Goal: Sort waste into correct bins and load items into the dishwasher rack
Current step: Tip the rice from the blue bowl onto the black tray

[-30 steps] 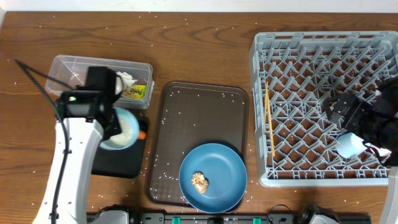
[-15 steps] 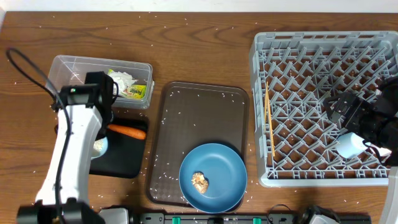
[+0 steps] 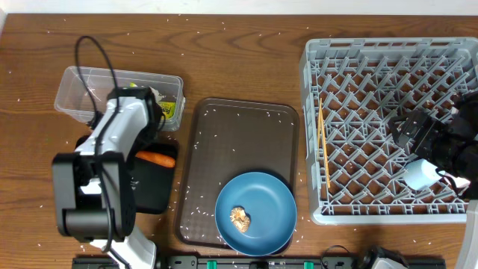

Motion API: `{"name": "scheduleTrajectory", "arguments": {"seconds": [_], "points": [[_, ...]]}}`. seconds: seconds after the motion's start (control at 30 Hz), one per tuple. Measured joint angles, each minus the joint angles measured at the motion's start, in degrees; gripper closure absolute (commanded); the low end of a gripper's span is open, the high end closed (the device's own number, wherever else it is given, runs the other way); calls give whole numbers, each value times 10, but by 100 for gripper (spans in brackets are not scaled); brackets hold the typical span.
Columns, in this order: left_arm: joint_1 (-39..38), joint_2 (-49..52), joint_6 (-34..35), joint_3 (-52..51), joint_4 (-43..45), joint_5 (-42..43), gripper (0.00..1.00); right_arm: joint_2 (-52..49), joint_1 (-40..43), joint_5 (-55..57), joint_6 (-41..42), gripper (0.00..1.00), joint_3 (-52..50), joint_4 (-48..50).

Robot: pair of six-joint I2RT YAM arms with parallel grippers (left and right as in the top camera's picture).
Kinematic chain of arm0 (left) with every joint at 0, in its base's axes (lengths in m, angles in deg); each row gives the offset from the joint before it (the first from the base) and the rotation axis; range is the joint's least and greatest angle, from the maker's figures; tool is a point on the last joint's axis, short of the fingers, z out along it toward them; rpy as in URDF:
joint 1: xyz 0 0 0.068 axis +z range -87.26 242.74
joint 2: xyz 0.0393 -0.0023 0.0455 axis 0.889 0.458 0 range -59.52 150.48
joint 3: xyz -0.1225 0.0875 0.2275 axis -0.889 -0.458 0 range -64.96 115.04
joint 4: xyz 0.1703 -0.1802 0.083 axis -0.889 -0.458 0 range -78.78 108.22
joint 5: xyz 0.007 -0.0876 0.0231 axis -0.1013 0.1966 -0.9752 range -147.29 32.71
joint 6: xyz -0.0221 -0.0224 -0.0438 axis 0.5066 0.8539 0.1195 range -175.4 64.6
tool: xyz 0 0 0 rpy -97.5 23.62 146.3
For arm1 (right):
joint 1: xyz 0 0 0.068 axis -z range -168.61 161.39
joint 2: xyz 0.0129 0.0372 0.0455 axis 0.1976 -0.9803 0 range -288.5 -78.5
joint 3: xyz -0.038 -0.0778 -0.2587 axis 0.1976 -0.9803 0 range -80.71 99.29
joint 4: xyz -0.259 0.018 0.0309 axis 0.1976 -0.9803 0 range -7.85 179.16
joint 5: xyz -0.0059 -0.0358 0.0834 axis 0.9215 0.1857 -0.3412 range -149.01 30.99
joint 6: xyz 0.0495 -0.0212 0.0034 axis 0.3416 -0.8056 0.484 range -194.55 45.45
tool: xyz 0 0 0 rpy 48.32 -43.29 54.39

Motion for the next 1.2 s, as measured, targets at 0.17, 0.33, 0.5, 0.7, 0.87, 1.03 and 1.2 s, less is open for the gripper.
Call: {"name": "scheduleTrajectory", "arguments": {"seconds": [0.17,0.33,0.5,0.7,0.87,1.03,1.2], "points": [[-3,5,4,0,-1,-42,94,0,0,0,0,1,0,1],[-3,5,5,0,5,-61,94,0,0,0,0,1,0,1],[-3,5,11,0,9,-67,94,0,0,0,0,1,0,1],[-13,5,0,0,19,-73,94,0,0,0,0,1,0,1],[-35,5,-36,6,44,-80,94,0,0,0,0,1,0,2],[-57,5,-65,14,70,-93,94,0,0,-1,0,1,0,2],[-68,5,-93,15,56,-115,94,0,0,-3,-1,1,0,0]]}}
